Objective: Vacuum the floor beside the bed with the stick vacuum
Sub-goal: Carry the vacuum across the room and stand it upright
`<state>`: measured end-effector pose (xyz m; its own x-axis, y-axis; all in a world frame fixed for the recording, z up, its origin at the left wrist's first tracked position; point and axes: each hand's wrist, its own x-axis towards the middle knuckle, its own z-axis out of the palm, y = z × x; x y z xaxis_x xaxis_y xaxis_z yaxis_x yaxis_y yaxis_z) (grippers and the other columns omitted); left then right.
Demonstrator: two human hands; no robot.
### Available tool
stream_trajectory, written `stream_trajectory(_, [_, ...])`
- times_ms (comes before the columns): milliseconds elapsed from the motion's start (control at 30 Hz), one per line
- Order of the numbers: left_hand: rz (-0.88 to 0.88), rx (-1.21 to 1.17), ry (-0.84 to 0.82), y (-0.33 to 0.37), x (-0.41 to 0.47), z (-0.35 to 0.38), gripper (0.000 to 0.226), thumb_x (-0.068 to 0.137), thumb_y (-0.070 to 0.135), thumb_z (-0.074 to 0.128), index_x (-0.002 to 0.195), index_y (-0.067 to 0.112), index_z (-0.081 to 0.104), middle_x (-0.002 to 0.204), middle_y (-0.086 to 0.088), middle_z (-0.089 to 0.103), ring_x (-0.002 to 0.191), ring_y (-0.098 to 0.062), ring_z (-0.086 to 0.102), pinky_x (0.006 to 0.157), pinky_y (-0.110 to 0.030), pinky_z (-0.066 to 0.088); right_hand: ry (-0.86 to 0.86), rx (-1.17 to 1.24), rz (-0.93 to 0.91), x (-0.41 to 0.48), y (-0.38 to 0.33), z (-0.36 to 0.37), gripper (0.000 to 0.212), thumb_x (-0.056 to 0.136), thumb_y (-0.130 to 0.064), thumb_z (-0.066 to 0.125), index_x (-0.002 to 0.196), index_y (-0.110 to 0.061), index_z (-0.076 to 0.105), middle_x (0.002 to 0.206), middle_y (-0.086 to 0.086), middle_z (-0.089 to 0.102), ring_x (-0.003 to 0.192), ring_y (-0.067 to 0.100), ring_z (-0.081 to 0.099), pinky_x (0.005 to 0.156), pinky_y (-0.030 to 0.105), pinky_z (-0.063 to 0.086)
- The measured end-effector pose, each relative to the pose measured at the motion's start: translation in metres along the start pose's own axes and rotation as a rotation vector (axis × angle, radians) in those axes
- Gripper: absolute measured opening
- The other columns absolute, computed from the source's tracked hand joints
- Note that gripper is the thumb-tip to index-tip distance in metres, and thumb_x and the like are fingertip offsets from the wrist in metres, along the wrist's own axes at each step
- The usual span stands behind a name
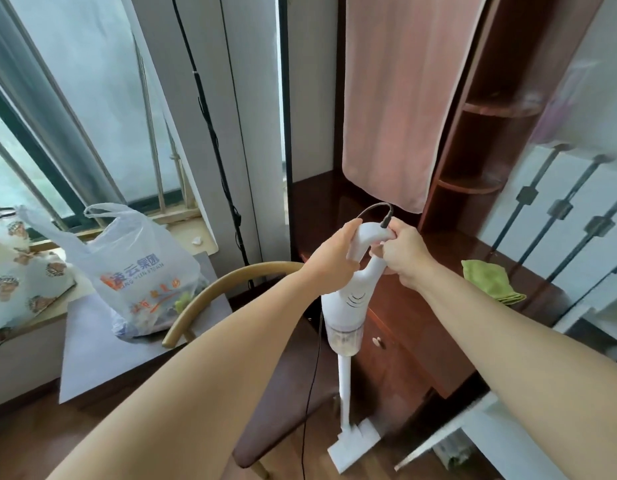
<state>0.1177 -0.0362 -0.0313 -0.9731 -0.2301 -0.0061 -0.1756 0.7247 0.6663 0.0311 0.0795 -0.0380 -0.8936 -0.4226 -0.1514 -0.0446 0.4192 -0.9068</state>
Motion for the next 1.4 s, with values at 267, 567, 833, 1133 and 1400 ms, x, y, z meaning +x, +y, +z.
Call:
stream_trajectory(267, [-0.081, -0.083, -0.018, 0.002, 0.022, 0.018, 0.050, 0.094, 0.011, 0.056, 0.138, 0.012, 0.032, 0.101, -0.001, 0.048, 0.087, -0.017, 0.049, 0.064, -0.021, 0.039, 0.043, -0.062, 0.013, 0.020, 0.009, -0.013, 0.027, 0.100, 0.001, 0.050, 0.114, -0.019, 0.062, 0.104, 0.005, 0.059, 0.101, 0.024, 0.056, 0.086, 0.035, 0.048])
stream_trajectory(567, [-0.209, -0.183, -0.062, -0.003, 0.041, 0.024, 0.022, 0.092, 0.011, 0.057, 0.103, 0.010, 0.038, 0.084, -0.002, 0.039, 0.067, -0.014, 0.037, 0.054, -0.022, 0.031, -0.023, 0.127, 0.125, 0.033, 0.014, -0.019, 0.046, 0.103, -0.006, 0.059, 0.145, -0.025, 0.050, 0.128, 0.001, 0.056, 0.119, 0.022, 0.055, 0.083, 0.035, 0.050])
stream_trajectory(833, [-0.265, -0.237, -0.017, -0.007, 0.050, 0.026, 0.035, 0.086, 0.015, 0.065, 0.116, 0.008, 0.047, 0.093, -0.002, 0.047, 0.077, -0.013, 0.045, 0.058, -0.019, 0.037, 0.056, 0.076, 0.102, 0.035, 0.017, -0.010, 0.059, 0.100, -0.003, 0.060, 0.154, -0.022, 0.045, 0.140, 0.008, 0.058, 0.130, 0.029, 0.056, 0.111, 0.050, 0.049])
stream_trajectory(1133, [-0.329, -0.243, 0.068, -0.027, 0.049, 0.014, 0.036, 0.089, 0.011, 0.062, 0.122, 0.009, 0.048, 0.101, -0.006, 0.052, 0.089, -0.019, 0.050, 0.072, -0.027, 0.043, -0.011, 0.011, 0.058, 0.033, 0.014, 0.012, 0.064, 0.101, -0.005, 0.058, 0.160, -0.021, 0.037, 0.142, 0.008, 0.058, 0.126, 0.026, 0.057, 0.102, 0.039, 0.049])
stream_trajectory(1400, [-0.333, -0.346, 0.073, -0.028, 0.050, 0.010, 0.044, 0.087, 0.016, 0.067, 0.126, 0.013, 0.047, 0.104, -0.002, 0.052, 0.084, -0.013, 0.053, 0.065, -0.023, 0.044, 0.264, 0.003, 0.039, 0.027, 0.009, 0.022, 0.033, 0.103, -0.014, 0.058, 0.135, -0.005, 0.055, 0.122, 0.013, 0.065, 0.113, 0.027, 0.062, 0.093, 0.036, 0.049])
